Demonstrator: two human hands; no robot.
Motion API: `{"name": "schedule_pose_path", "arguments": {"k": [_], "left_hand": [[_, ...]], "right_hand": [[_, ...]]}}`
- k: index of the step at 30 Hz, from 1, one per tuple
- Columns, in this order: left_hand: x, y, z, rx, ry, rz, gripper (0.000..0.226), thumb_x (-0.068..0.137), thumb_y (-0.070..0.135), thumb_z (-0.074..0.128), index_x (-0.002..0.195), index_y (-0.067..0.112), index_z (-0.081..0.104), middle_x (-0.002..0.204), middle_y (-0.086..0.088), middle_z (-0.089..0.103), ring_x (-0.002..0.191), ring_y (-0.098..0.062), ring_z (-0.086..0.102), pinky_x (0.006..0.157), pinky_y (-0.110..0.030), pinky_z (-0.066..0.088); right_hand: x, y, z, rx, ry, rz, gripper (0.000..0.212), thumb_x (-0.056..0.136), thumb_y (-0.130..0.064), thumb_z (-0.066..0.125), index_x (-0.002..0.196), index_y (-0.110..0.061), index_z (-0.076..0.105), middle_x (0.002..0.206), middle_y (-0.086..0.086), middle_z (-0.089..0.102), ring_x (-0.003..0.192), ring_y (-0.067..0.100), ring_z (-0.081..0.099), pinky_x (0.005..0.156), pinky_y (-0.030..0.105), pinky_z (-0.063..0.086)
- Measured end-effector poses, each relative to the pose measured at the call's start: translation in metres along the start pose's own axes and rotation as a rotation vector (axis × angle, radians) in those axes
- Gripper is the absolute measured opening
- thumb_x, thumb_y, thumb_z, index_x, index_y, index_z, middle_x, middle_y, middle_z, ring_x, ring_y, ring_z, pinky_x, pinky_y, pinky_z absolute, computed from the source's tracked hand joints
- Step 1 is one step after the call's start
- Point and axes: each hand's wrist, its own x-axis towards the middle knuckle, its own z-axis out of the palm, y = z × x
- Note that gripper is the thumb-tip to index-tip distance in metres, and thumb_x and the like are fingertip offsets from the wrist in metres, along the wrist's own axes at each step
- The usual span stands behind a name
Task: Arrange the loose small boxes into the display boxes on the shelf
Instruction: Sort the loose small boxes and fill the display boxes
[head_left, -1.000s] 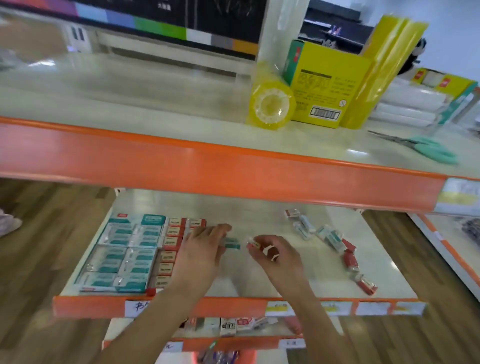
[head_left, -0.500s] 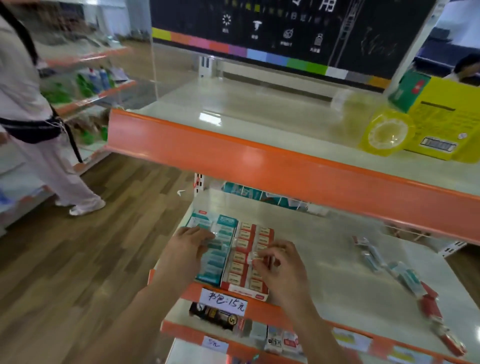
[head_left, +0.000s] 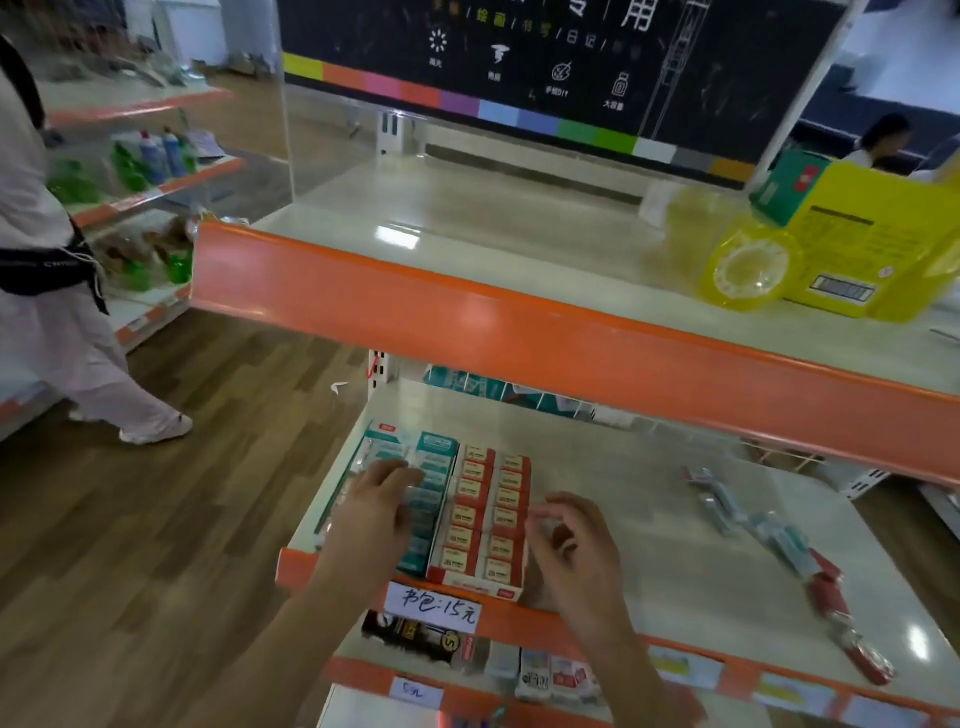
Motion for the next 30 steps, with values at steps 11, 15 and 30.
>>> {"name": "schedule_pose_path", "arguments": {"k": [11, 15, 30], "left_hand": [[0.015, 0.073, 0.036, -0.016, 0.048, 0.197, 0.024, 0.076, 0.002, 0.063, 0.097, 0.013, 0.069, 0.101, -0.006, 0.065, 0.093, -0.029, 0.058, 0.069, -0.038, 0.052], [0.012, 0.107, 0.063, -0.029, -0.007, 0.244, 0.025, 0.08, 0.008, 0.058, 0.101, 0.02, 0.067, 0.109, 0.003, 0.063, 0.109, -0.022, 0.053, 0.081, -0.037, 0.049], [0.013, 0.201, 0.177, 0.054, -0.33, 0.408, 0.037, 0.093, 0.029, 0.042, 0.128, 0.025, 0.051, 0.135, 0.008, 0.047, 0.127, -0.015, 0.036, 0.101, -0.027, 0.029]], "right_hand": [[0.013, 0.048, -0.057, 0.08, 0.114, 0.397, 0.019, 0.09, -0.024, 0.063, 0.106, -0.034, 0.064, 0.106, -0.015, 0.065, 0.076, -0.01, 0.058, 0.061, 0.003, 0.042], [0.009, 0.06, -0.072, 0.029, 0.127, 0.395, 0.021, 0.09, -0.025, 0.064, 0.109, -0.032, 0.065, 0.109, -0.015, 0.065, 0.08, -0.008, 0.06, 0.071, 0.01, 0.045], [0.021, 0.113, -0.132, -0.25, 0.026, 0.469, 0.057, 0.091, -0.023, 0.06, 0.144, -0.014, 0.04, 0.152, 0.004, 0.037, 0.138, 0.018, 0.036, 0.109, 0.026, 0.029]]}}
